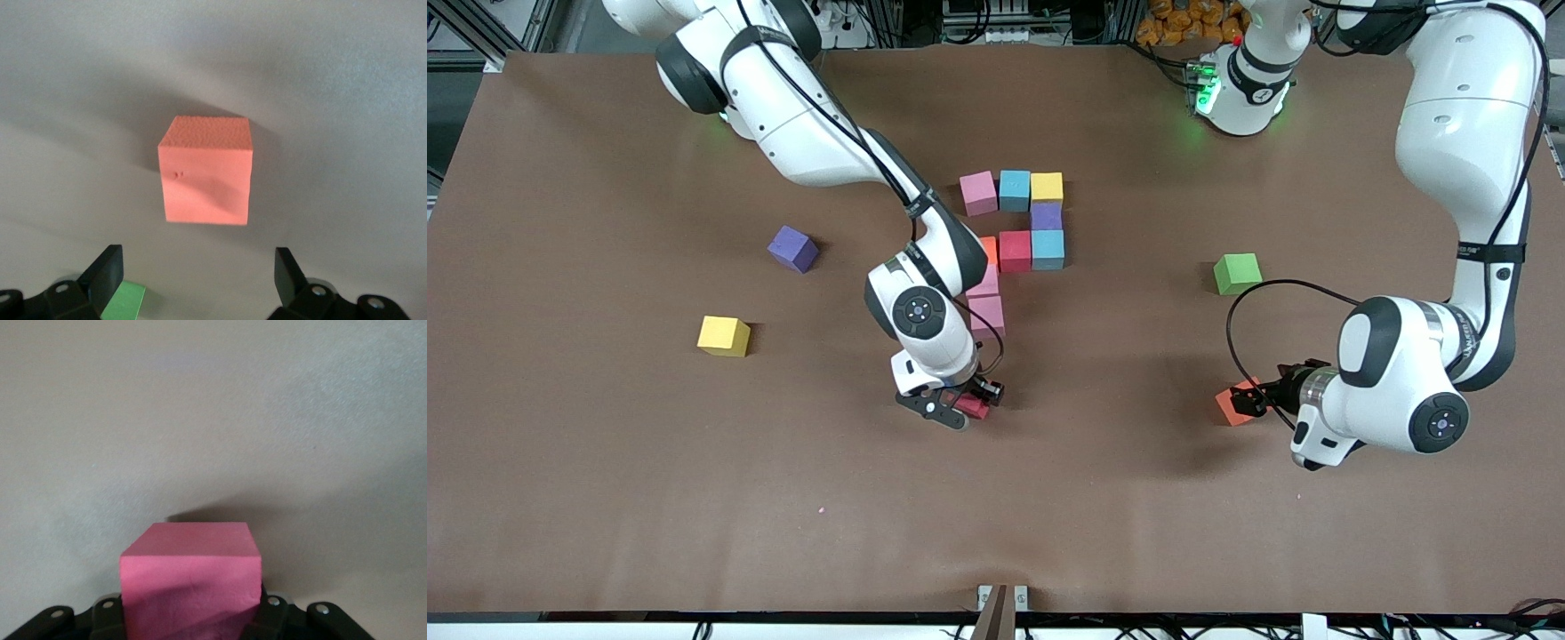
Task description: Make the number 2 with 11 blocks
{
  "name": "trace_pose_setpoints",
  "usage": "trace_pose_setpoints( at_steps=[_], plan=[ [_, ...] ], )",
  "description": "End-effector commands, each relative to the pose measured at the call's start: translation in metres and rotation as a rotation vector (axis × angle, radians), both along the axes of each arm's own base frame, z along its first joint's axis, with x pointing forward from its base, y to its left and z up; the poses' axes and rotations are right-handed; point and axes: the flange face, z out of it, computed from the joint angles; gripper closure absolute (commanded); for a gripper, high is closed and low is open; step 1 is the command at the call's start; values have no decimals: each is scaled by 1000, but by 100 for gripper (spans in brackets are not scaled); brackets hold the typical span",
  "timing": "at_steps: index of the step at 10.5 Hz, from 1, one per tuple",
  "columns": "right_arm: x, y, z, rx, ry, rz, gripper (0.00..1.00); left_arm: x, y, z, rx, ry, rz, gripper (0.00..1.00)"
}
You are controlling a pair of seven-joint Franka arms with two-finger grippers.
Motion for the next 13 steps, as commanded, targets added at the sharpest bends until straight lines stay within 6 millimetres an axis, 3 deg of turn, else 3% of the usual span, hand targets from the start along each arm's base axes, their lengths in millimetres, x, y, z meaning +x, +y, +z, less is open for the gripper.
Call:
trace_pose_setpoints(
  at_steps=[1, 3, 6, 13],
  plan=[
    [-21, 33, 17, -8, -4, 60, 77, 2, -1, -13, -16, -4, -1, 0],
    [-35, 53, 25, 0, -14, 147, 77, 5, -6, -16, -19, -23, 0, 0],
    [-54, 83, 41, 38, -54, 412, 77, 5, -5, -21, 18, -33, -29, 0],
    [-84, 116, 46, -1, -156, 1041, 74, 7, -4, -43, 35, -46, -40, 0]
  ],
)
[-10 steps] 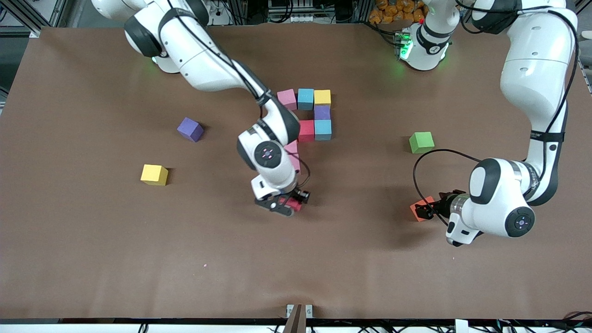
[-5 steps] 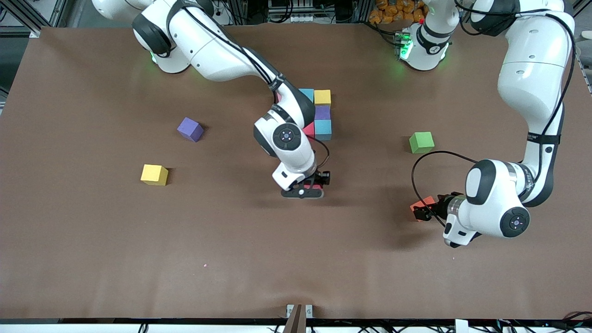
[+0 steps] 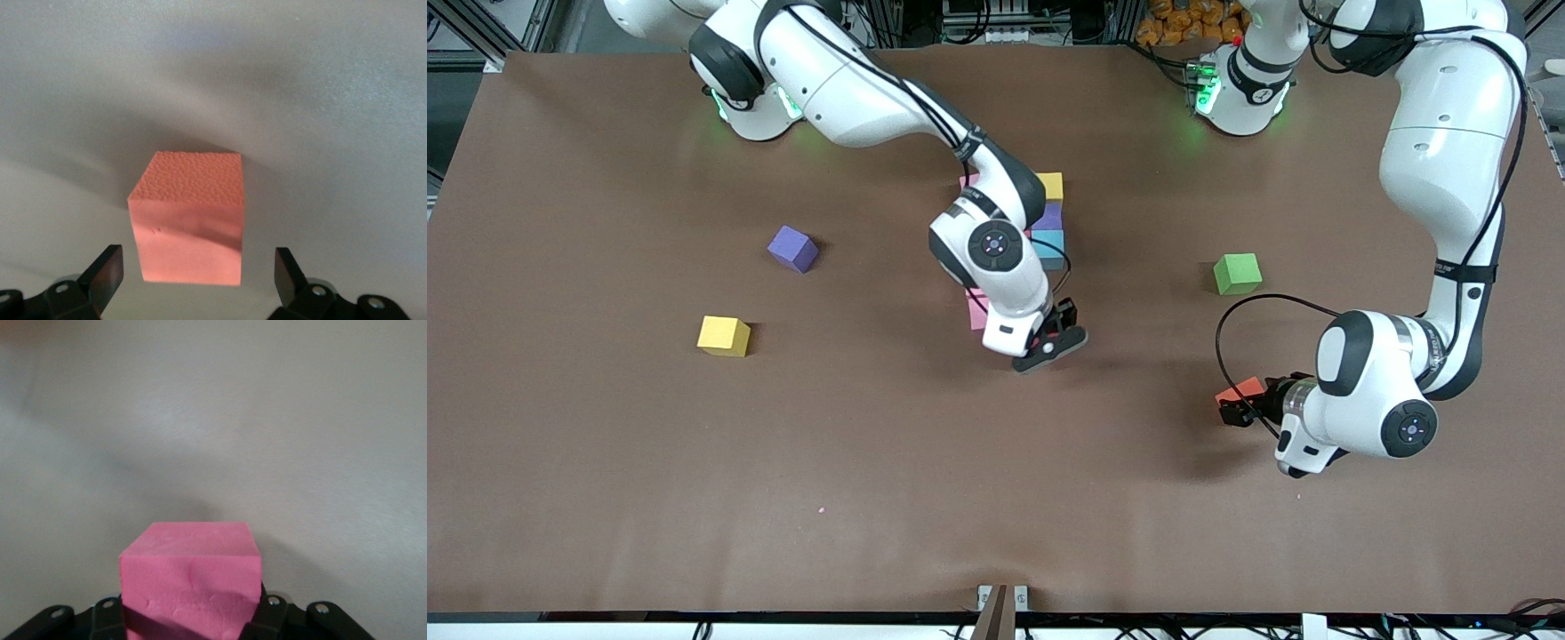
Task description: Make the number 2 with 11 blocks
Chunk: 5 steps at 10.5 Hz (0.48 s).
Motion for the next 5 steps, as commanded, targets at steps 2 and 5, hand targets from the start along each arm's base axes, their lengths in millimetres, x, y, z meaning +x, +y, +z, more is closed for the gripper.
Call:
trace_pose_setpoints(
  at_steps=[2, 5],
  plan=[
    [-5, -7, 4, -71, 10, 278, 71, 4, 0, -9, 17, -29, -22, 0],
    [-10, -9, 14, -87, 29, 439, 70, 4, 0, -10, 16, -35, -21, 11]
  ],
)
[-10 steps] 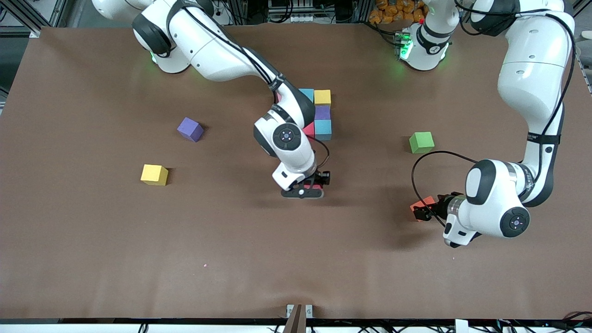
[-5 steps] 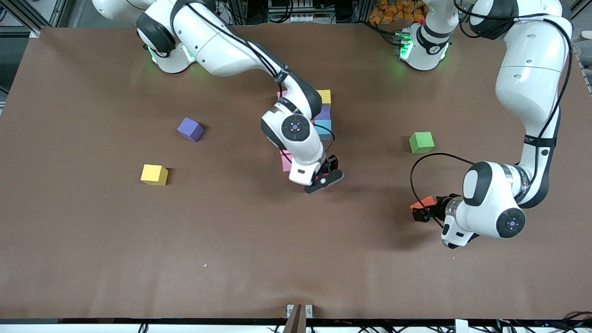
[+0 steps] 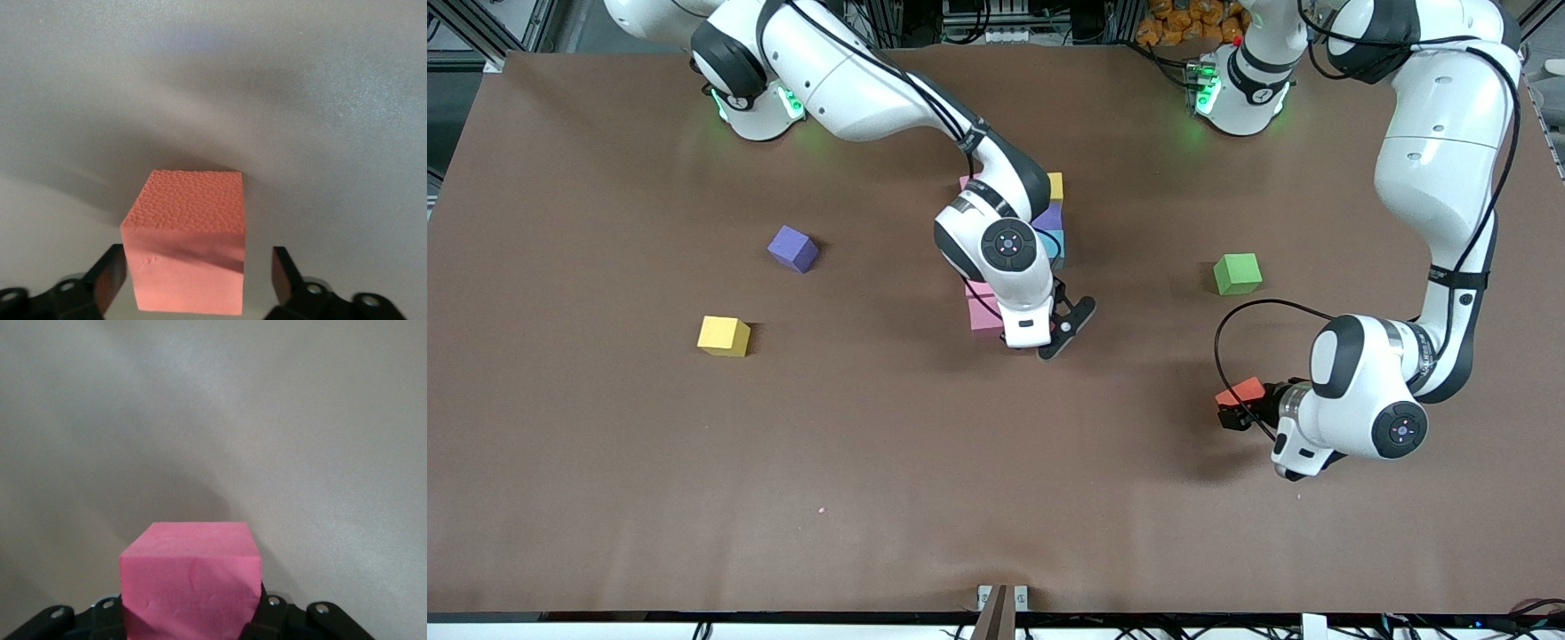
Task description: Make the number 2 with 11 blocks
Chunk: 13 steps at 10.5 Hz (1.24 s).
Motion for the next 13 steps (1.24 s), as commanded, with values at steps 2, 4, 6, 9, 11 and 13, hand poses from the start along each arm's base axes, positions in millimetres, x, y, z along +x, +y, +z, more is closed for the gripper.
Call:
trace_pose_setpoints(
  at_steps=[2, 4, 6, 9, 11, 13],
  plan=[
    [-4, 2, 14, 23, -15, 214, 70, 2, 1, 1, 14, -16, -18, 23],
    [-8, 6, 11, 28, -37, 378, 70, 2, 1, 1, 14, -18, -13, 34],
    [-11, 9, 6, 34, -59, 497, 70, 2, 3, 1, 13, -18, -9, 43],
    [-17, 10, -6, 21, -57, 626, 70, 3, 0, 7, 15, -24, 7, 50],
    [-18, 8, -10, -2, -59, 641, 70, 3, -5, 12, 22, -23, 48, 54],
    [-19, 3, -20, -43, -60, 671, 70, 3, -11, 17, 30, -26, 84, 54]
  ],
)
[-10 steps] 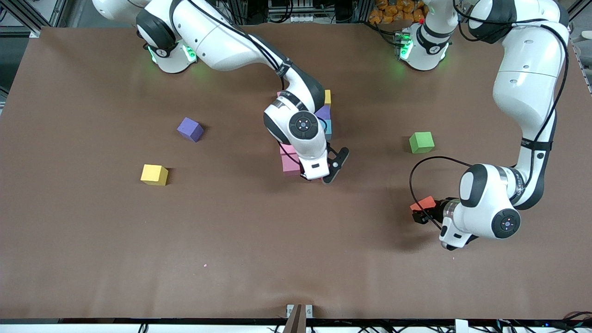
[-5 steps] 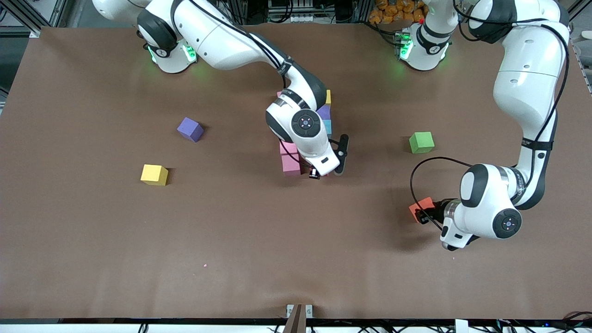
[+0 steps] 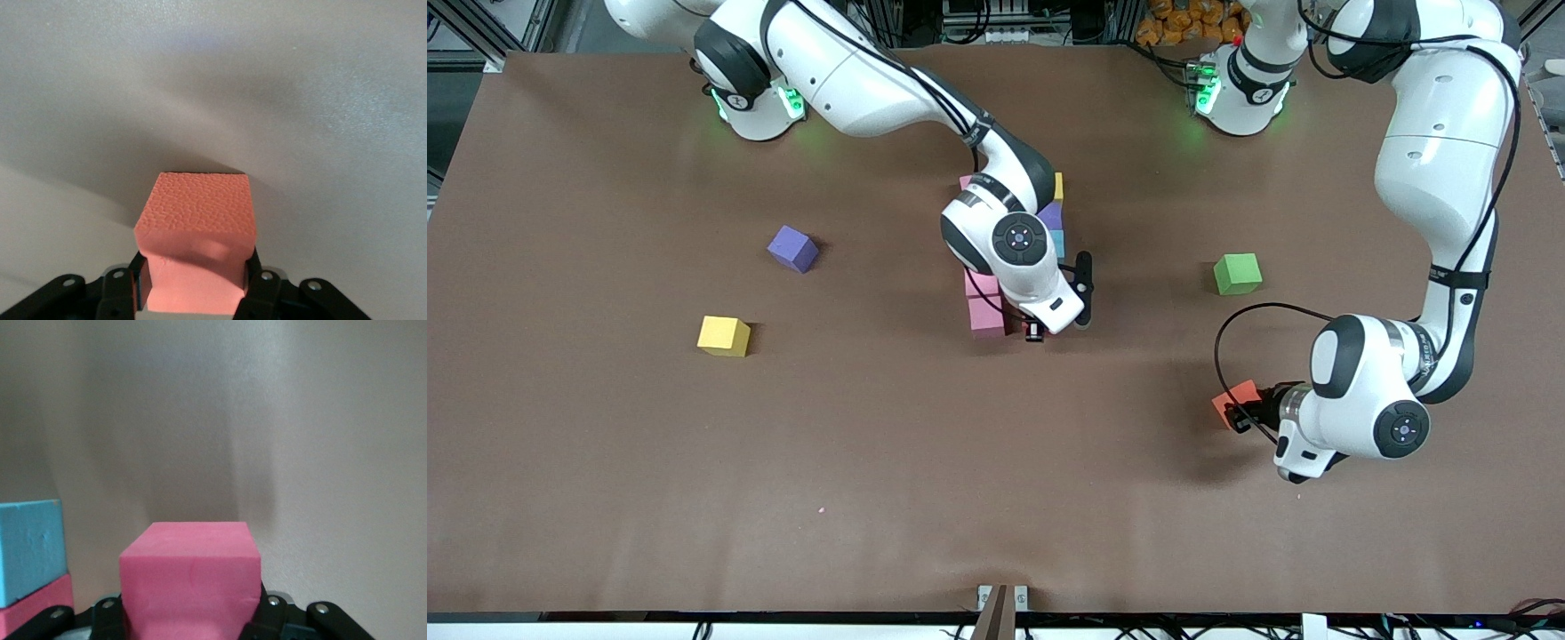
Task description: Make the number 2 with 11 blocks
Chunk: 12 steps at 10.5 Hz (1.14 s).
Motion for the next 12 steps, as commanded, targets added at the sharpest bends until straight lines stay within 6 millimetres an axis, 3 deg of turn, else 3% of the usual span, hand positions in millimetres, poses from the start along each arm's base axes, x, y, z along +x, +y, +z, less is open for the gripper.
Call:
trace_pose_setpoints(
  at_steps=[1, 4, 7, 12],
  plan=[
    [-4, -4, -8, -38, -14, 71, 70, 0, -10, 12, 18, -12, 33, 56],
    [-8, -9, -17, -55, -2, 104, 70, 0, -13, 15, 35, -9, 96, 56],
    [-14, -16, -30, -85, 11, 144, 70, -4, -40, 31, 59, -6, 197, 55],
    [-14, -19, -29, -103, 2, 151, 70, -22, -69, 61, 115, 18, 441, 55]
  ],
)
